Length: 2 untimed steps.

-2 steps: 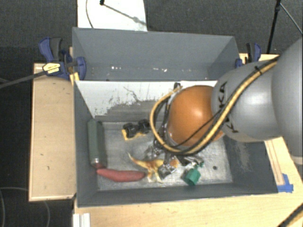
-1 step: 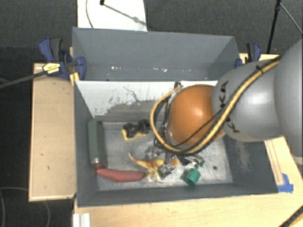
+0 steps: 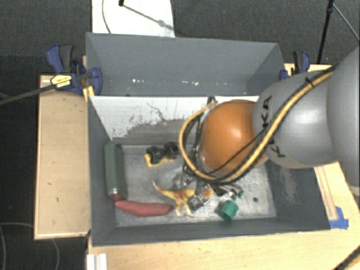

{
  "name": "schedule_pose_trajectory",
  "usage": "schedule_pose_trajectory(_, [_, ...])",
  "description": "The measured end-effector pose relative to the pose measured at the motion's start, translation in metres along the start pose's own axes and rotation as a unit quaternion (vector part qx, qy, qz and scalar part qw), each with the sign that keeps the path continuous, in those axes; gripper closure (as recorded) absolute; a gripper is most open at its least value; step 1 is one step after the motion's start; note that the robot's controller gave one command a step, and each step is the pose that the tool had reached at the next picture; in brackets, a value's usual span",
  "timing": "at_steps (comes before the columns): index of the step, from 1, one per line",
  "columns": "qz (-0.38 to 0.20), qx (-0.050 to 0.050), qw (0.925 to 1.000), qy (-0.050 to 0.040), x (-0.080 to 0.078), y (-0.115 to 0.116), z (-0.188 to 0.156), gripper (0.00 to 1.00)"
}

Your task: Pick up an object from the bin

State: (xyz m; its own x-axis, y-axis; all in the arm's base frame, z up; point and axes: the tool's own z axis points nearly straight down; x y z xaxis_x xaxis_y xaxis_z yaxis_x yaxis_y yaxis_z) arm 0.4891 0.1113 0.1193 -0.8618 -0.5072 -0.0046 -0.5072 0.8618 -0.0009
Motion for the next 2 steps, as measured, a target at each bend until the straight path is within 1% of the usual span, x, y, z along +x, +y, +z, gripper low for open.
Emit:
schedule_pose_trajectory(1, [0.000, -0.001, 1.0000, 0.0030, 0.001, 0.001, -0.006, 1.00])
schedule_pose_trajectory(2, [0.000, -0.001, 1.0000, 0.0020, 0.001, 0.000, -0.018, 1.00])
